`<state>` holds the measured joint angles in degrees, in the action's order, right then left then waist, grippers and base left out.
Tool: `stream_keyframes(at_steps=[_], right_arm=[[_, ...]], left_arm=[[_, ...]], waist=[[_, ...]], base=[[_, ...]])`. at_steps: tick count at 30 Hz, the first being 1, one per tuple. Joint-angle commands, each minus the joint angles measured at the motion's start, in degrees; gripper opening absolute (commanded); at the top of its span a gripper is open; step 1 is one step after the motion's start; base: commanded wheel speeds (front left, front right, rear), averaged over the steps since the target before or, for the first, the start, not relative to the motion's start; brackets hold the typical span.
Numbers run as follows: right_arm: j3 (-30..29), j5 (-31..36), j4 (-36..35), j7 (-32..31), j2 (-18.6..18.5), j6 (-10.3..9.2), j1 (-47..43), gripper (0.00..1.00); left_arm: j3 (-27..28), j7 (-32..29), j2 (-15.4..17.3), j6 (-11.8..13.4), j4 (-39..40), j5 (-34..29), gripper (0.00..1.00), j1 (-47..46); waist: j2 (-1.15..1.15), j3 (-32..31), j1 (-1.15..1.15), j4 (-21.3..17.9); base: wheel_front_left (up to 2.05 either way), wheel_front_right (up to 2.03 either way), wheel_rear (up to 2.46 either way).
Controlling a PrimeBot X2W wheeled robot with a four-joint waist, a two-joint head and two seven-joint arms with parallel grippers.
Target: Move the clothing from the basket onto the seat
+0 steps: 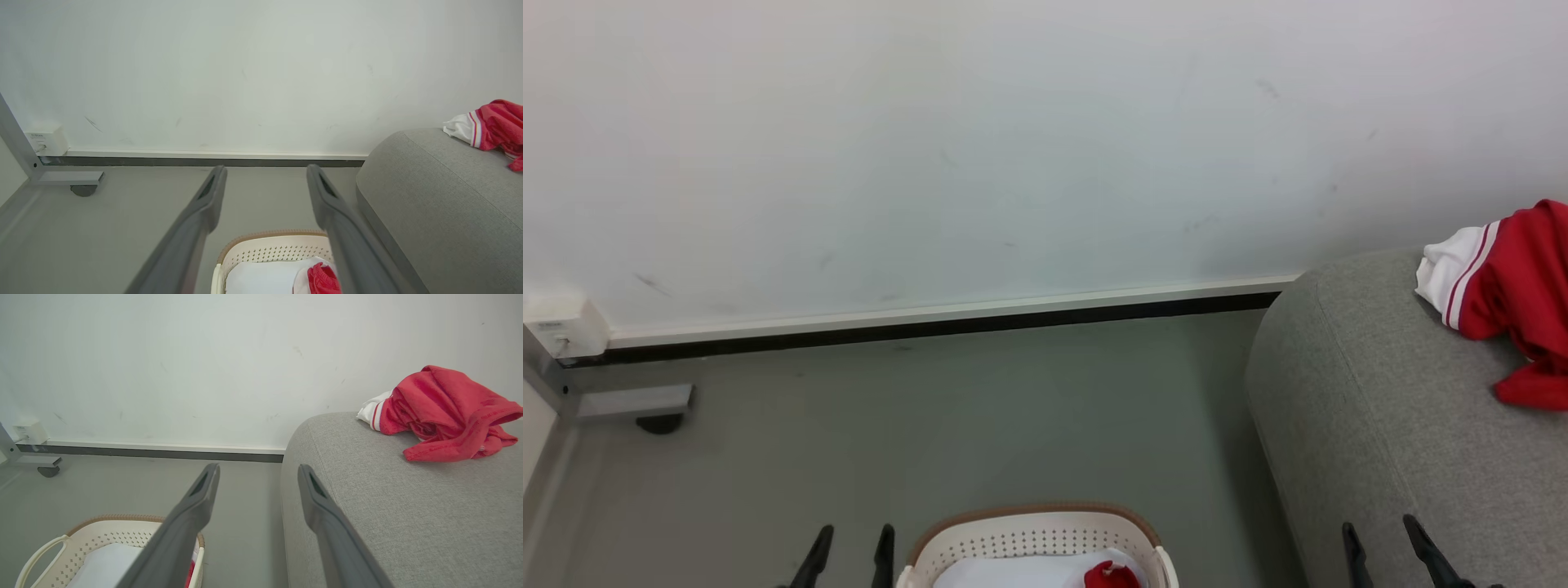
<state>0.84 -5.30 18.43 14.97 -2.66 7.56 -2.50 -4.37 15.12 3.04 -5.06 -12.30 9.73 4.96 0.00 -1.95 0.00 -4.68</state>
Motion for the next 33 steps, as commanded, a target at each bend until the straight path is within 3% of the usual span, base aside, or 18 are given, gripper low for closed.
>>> stream_keyframes(at_steps=[1, 8, 15, 23, 33], right_arm=[[-0.4, -0.1, -0.6, 0.1, -0.2, -0.14, 1.1, 1.0], [-0.8, 0.8, -3.0, 0.1, -0.2, -0.14, 4.8, 1.0], [-0.4, 0.7, -6.5, 0.1, -0.2, -0.14, 10.1, 1.0], [1.0, -1.1, -10.6, 0.1, -0.2, -0.15, 17.9, 1.0], [3.9, -4.4, -14.6, 0.1, -0.2, -0.14, 29.0, 1.0]], left_arm=[[0.0, 0.0, 0.1, -0.3, 0.0, -0.9, 1.0, -0.8], [-2.1, 0.0, 0.1, -1.4, -2.4, -1.2, 1.0, -4.4], [-7.6, -1.0, 2.0, -2.3, -8.8, -1.4, 1.0, -12.4], [-18.4, -9.3, 5.0, -2.4, -12.7, 1.8, 1.0, -22.8], [-29.1, -21.7, 11.6, -2.4, -13.2, 7.6, 1.0, -33.8]], waist=[[0.0, 0.7, 0.0, -0.3], [0.0, 3.9, 0.0, -2.1], [0.0, 10.4, 0.0, -4.4], [0.0, 20.9, 0.0, -7.0], [0.0, 37.0, 0.0, -10.7]], base=[[0.0, 0.0, 0.0], [0.0, 0.0, 0.0], [0.0, 0.0, 0.0], [0.0, 0.0, 0.0], [0.0, 0.0, 0.0]])
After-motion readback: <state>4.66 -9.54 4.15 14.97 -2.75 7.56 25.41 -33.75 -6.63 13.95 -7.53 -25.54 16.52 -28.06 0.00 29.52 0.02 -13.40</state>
